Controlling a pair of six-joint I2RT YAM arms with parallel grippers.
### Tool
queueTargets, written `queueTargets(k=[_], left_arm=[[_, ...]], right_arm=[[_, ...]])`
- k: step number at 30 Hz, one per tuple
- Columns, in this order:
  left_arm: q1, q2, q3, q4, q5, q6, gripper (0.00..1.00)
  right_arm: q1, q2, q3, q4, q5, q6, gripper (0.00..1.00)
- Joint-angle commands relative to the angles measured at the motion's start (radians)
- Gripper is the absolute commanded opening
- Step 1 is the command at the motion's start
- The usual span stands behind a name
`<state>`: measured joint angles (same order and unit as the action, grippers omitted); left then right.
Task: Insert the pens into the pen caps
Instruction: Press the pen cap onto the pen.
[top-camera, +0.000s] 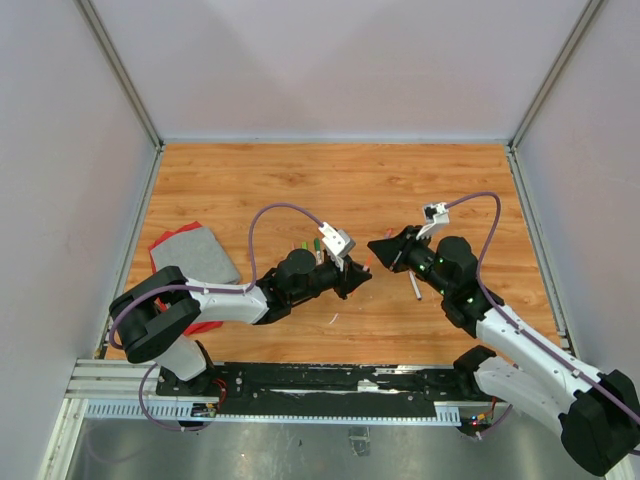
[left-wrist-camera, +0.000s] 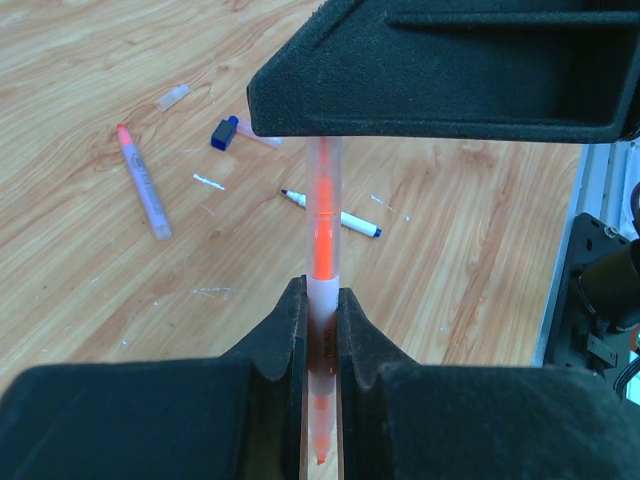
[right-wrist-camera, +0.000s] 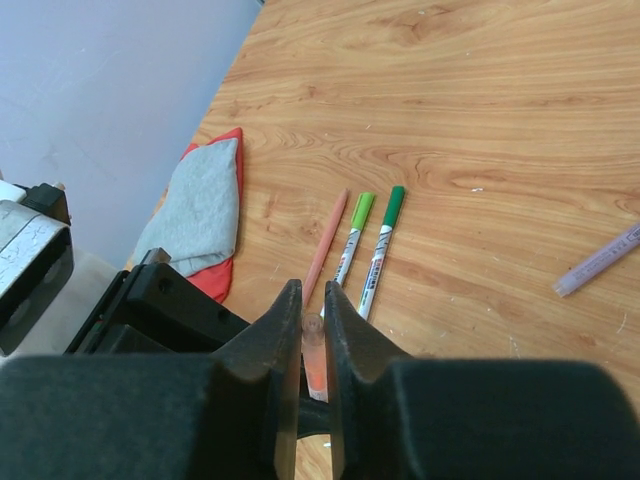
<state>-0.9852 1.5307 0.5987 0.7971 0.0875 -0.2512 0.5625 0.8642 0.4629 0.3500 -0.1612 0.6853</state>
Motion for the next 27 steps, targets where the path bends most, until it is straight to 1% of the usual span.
queueTargets(k=[1,4,5,10,15,20,27], left_arm=[[-0.007,-0.004,0.023,0.041,-0.005,0.013,0.0],[-0.007,-0.004,0.024,0.039,-0.005,0.013,0.01],[-0.007,-0.004,0.024,0.038,-0.006,0.013,0.01],[-0.007,-0.005,0.023,0.037,-0.009,0.012,0.01],[-0.006,-0.008,0.024,0.038,-0.009,0.011,0.0],[-0.007,-0.019,0.015,0.046,-0.005,0.01,0.01],[-0.007,-0.03,0.004,0.055,-0.017,0.011,0.0]], right_arm=[[0.017,0.001,0.01,-0.016,-0.021,-0.034,0.09],[0.019,-0.001,0.003,-0.019,-0.027,-0.041,0.01],[0.02,0.001,0.001,-0.021,-0.027,-0.045,0.01],[0.047,0.002,-0.022,-0.022,-0.01,-0.079,0.01],[0.097,0.01,-0.053,-0.017,0.051,-0.104,0.0],[0.138,0.04,-0.1,0.021,0.08,-0.079,0.0],[0.246,0.082,-0.171,0.063,0.166,-0.044,0.01]])
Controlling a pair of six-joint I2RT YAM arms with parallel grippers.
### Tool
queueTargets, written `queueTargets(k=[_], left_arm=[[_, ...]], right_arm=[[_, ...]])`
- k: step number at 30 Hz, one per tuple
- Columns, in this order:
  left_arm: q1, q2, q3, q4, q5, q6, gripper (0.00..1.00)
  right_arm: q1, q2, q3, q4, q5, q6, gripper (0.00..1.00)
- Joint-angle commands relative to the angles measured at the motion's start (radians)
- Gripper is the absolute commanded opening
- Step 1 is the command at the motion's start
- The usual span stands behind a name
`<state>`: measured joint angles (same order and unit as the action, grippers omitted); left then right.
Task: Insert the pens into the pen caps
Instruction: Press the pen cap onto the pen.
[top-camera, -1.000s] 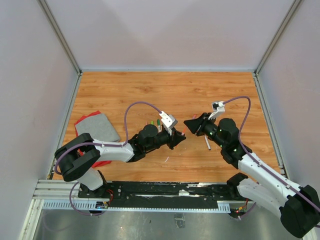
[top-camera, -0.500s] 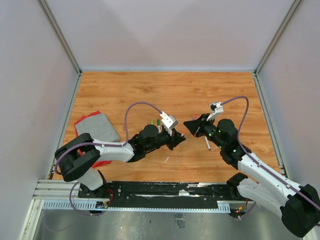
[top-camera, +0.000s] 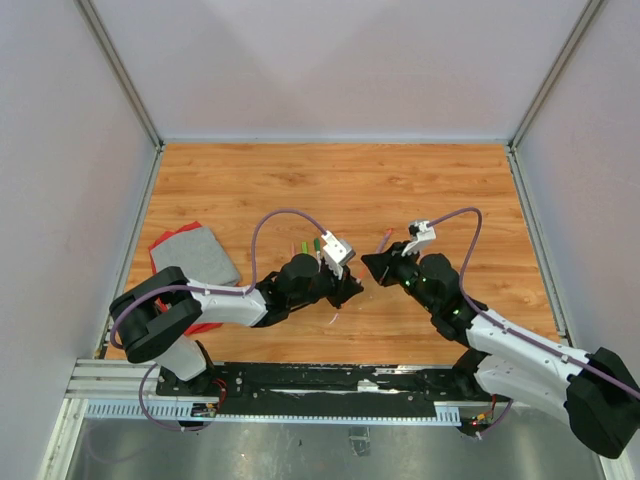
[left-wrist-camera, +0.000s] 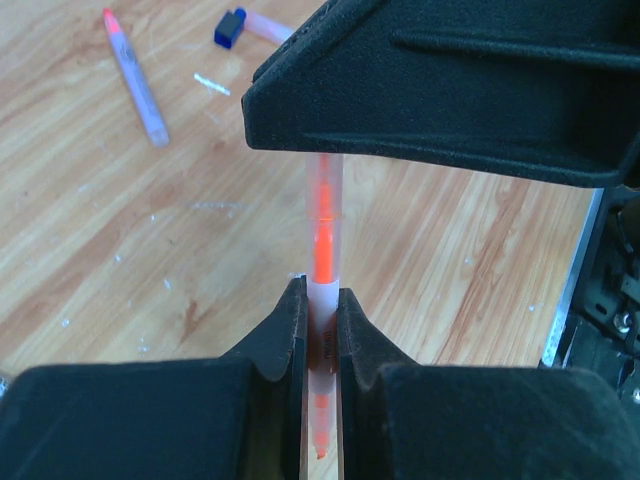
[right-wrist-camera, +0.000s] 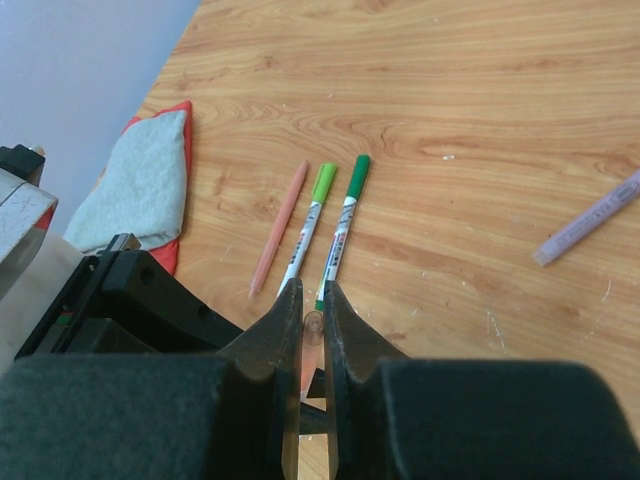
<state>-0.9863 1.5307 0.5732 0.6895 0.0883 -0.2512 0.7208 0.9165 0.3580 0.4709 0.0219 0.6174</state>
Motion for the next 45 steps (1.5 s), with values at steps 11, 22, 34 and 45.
queueTargets(k=[11,22,34,45], left_arm=[[-0.006,-0.035,0.021,0.177,-0.012,0.005,0.01],[-0.005,-0.044,0.011,0.189,-0.017,0.0,0.0],[-0.006,-0.04,0.013,0.19,-0.015,-0.002,0.0],[-0.006,-0.048,0.01,0.188,-0.024,0.004,0.01]], right_arm=[[0.199,0.045,-0.146,-0.006,0.032,0.081,0.01],[0.359,0.152,-0.178,0.027,0.176,0.111,0.0],[0.387,0.258,-0.221,0.229,0.101,0.188,0.01],[0.466,0.214,-0.161,0.113,0.254,0.113,0.0]])
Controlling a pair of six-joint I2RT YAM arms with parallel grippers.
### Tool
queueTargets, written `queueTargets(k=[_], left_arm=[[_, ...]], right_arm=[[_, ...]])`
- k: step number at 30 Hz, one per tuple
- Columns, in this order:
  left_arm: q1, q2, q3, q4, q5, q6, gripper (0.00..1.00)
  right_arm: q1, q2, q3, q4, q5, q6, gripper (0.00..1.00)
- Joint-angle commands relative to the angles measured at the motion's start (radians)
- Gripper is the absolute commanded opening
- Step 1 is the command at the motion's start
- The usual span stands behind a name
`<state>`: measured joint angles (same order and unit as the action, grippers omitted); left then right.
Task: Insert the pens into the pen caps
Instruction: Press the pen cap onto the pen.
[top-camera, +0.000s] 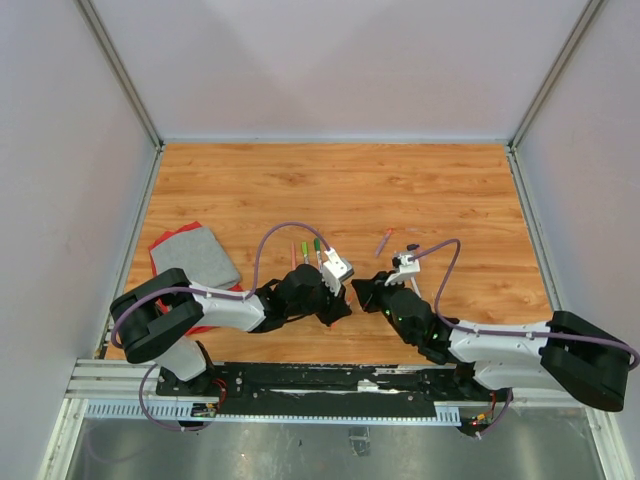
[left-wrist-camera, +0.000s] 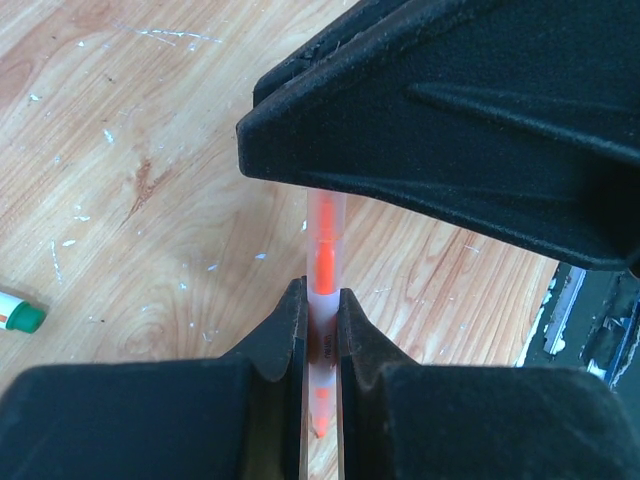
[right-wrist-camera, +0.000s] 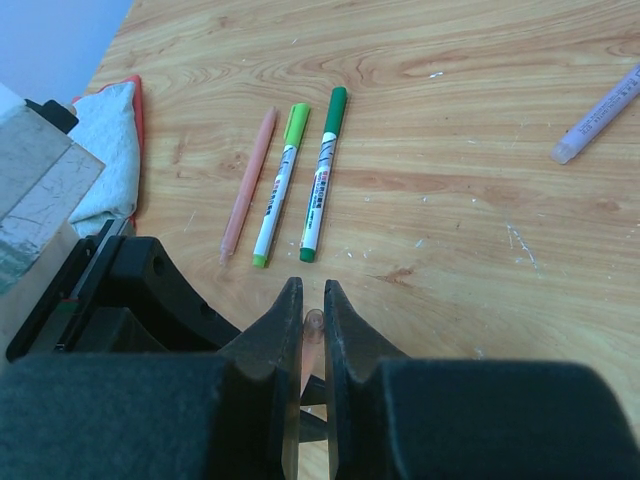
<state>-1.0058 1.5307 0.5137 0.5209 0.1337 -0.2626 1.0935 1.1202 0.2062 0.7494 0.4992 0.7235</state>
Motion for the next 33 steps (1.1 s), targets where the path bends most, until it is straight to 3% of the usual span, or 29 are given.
queueTargets(k=[1,9,15,26,33], left_arm=[[0.013,-0.048,0.069,0.359,-0.067,0.014,0.01],[0.014,-0.044,0.069,0.361,-0.063,0.018,0.0],[0.014,-0.042,0.071,0.358,-0.059,0.022,0.01],[0.014,-0.034,0.076,0.355,-0.054,0.02,0.01],[0.013,-0.03,0.078,0.353,-0.053,0.022,0.0]], right_arm=[[0.093,0.005,-0.004,-0.164,-0.227,0.01,0.0],[0.076,-0.096,0.04,-0.21,-0.192,-0.001,0.01],[0.034,-0.224,0.106,-0.334,-0.157,-0.076,0.08],[0.031,-0.437,0.239,-0.548,-0.024,-0.273,0.42],[0.03,-0.527,0.16,-0.547,0.029,-0.236,0.47]])
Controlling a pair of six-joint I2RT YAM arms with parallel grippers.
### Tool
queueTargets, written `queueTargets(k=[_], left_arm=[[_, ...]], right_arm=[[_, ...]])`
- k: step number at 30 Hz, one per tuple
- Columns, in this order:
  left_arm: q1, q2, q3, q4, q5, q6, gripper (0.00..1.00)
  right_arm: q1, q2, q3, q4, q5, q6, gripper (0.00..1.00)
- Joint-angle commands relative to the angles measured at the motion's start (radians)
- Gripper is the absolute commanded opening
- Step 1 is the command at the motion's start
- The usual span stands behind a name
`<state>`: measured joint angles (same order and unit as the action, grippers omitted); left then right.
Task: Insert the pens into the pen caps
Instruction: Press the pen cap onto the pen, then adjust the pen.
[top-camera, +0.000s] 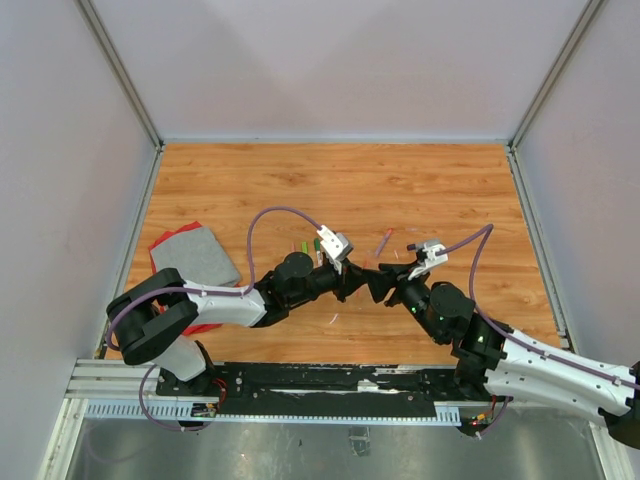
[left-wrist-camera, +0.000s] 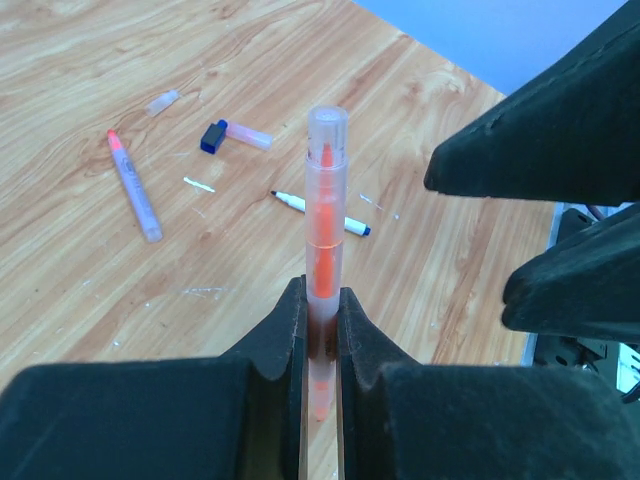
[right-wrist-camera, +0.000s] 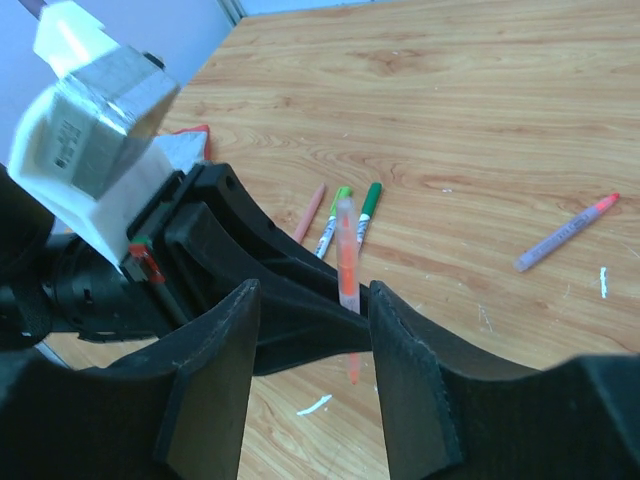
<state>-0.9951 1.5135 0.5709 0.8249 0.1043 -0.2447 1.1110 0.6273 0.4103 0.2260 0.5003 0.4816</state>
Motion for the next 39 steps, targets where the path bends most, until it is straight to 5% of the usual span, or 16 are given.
queueTargets(k=[1,14,39], left_arm=[[0.003,-0.013,0.021,0.049,-0.024,0.004,0.0],[0.003,-0.016,0.018,0.054,-0.013,0.008,0.0],[0.003,-0.012,0.019,0.057,-0.007,0.007,0.01]], right_arm=[[0.012,-0.033,-0.049,-0.019,0.024,0.016,0.46],[-0.121,0.06,-0.039,0.045,-0.151,0.123,0.4],[-0.134,-0.003,-0.073,0.104,-0.101,0.056,0.34]])
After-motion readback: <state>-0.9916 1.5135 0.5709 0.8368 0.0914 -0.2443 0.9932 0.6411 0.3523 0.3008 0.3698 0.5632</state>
